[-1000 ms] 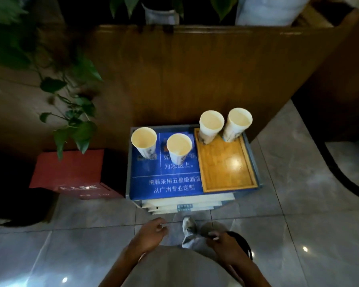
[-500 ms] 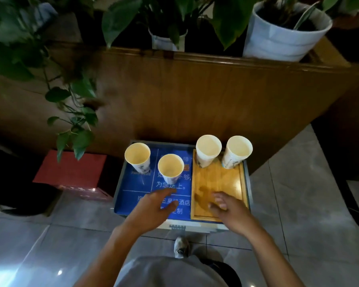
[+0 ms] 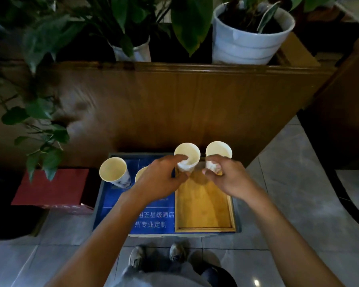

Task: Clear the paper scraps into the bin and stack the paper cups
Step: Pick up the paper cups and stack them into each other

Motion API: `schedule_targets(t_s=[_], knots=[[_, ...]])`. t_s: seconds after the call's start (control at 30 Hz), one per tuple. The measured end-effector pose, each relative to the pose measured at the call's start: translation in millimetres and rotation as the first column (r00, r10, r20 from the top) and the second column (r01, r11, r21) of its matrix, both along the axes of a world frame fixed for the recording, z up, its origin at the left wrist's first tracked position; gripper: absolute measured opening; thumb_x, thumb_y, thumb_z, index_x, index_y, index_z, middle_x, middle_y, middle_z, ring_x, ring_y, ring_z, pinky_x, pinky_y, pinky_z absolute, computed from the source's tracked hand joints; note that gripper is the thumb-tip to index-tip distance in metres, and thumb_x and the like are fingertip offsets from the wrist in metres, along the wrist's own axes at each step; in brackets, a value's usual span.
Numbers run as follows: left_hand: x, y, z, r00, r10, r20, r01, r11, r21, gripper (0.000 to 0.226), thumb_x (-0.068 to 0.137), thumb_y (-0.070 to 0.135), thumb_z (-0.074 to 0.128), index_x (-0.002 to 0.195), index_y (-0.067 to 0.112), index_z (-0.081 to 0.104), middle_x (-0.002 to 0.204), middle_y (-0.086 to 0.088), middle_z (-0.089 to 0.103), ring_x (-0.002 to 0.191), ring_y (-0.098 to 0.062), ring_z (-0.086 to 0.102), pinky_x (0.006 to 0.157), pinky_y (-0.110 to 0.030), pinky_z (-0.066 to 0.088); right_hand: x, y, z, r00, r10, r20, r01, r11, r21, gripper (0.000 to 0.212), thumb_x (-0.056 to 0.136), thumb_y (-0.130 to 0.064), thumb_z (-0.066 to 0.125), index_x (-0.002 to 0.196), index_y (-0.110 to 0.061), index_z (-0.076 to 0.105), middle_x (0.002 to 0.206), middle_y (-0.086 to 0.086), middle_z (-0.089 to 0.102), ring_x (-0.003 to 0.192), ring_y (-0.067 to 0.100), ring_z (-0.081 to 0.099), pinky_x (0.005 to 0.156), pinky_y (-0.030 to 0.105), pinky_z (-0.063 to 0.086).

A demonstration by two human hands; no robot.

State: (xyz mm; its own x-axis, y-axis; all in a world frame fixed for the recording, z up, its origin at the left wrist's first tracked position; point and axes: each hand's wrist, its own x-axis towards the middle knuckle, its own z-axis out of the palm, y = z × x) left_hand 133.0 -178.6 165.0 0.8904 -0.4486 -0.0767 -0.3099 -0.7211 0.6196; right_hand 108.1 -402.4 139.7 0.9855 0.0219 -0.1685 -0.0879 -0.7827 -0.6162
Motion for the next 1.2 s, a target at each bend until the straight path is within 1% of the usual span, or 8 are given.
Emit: schedule_targets(t_s=[0.13,0.23,0.43,0.53,0.67,0.87,1.07,1.2], knots=[[32.5,-21.9,0.5,0.999,-0.01,0.042,0.008,0.999,0.046,0.054,0.083,0.043,0.066,0.132,0.028,0.049,0.136,0.001,0.058,0.121,-0.02,0.055,0.099,-0.035,0.045,26.6,-10.1,6.0,0.997,-0.043,0.067,0.05,0.993,-0.104,0.054,0.084,-0.051,0.063,0.133,-0.03,0.052,0.133,0.003,0.061,0.12,0.027,0.058,0.092,0.035,0.047],[56.2,-36.1,-6.7,0.998,-0.058,0.02,0.055,0.988,0.148,0.064,0.081,0.043,0.068,0.138,0.025,0.043,0.14,-0.002,0.054,0.123,-0.022,0.053,0.099,-0.037,0.044,42.4,-18.1,1.5,0.995,-0.034,0.097,0.047,0.99,-0.133,0.061,0.084,-0.045,0.068,0.138,-0.024,0.048,0.137,0.002,0.057,0.124,0.025,0.055,0.099,0.037,0.045],[81.6,-55.9,-29.9,0.987,-0.11,-0.121,0.144,0.933,0.33,0.092,0.072,0.045,0.076,0.147,0.027,0.026,0.153,-0.003,0.033,0.136,-0.029,0.036,0.108,-0.047,0.039,67.6,-27.3,-20.7,0.992,-0.042,-0.118,0.014,0.974,-0.228,0.091,0.076,-0.04,0.077,0.15,-0.025,0.027,0.158,0.005,0.03,0.148,0.028,0.02,0.118,0.046,0.027],[84.9,-63.7,-38.2,0.978,-0.133,-0.163,0.192,0.879,0.435,0.101,0.068,0.043,0.08,0.148,0.03,0.02,0.155,-0.006,0.027,0.138,-0.033,0.03,0.108,-0.053,0.038,75.9,-23.8,-29.4,0.983,-0.026,-0.183,-0.022,0.966,-0.256,0.105,0.067,-0.035,0.085,0.151,-0.025,0.023,0.159,0.008,0.026,0.148,0.032,0.016,0.118,0.049,0.027],[91.6,-71.9,-46.1,0.973,-0.139,-0.185,0.216,0.832,0.511,0.098,0.069,0.037,0.081,0.147,0.03,0.023,0.15,-0.008,0.03,0.134,-0.035,0.033,0.104,-0.053,0.042,86.3,-19.6,-35.7,0.978,-0.033,-0.207,-0.029,0.957,-0.288,0.108,0.064,-0.034,0.087,0.15,-0.027,0.022,0.154,0.011,0.031,0.142,0.036,0.027,0.113,0.049,0.033],[96.8,-77.7,-52.4,0.972,-0.148,-0.183,0.226,0.805,0.549,0.091,0.066,0.028,0.084,0.14,0.032,0.031,0.144,-0.009,0.033,0.128,-0.038,0.037,0.096,-0.05,0.049,96.4,-22.5,-38.3,0.97,-0.035,-0.239,-0.038,0.955,-0.295,0.097,0.058,-0.03,0.089,0.139,-0.032,0.035,0.136,0.01,0.042,0.123,0.038,0.047,0.097,0.046,0.048],[99.3,-78.0,-59.9,0.972,-0.142,-0.189,0.226,0.787,0.574,0.096,0.061,0.031,0.087,0.137,0.034,0.029,0.142,-0.009,0.032,0.125,-0.04,0.039,0.091,-0.051,0.052,99.4,-23.9,-37.5,0.967,-0.02,-0.252,-0.057,0.954,-0.295,0.09,0.055,-0.031,0.09,0.129,-0.032,0.041,0.126,0.011,0.047,0.113,0.039,0.054,0.09,0.044,0.051],[99.0,-76.8,-61.3,0.973,-0.144,-0.178,0.222,0.783,0.581,0.099,0.06,0.033,0.087,0.138,0.035,0.026,0.142,-0.01,0.031,0.125,-0.041,0.039,0.09,-0.052,0.052,98.7,-23.1,-34.1,0.965,-0.029,-0.261,-0.052,0.953,-0.297,0.087,0.056,-0.031,0.09,0.129,-0.031,0.042,0.125,0.011,0.046,0.113,0.039,0.053,0.09,0.043,0.051]])
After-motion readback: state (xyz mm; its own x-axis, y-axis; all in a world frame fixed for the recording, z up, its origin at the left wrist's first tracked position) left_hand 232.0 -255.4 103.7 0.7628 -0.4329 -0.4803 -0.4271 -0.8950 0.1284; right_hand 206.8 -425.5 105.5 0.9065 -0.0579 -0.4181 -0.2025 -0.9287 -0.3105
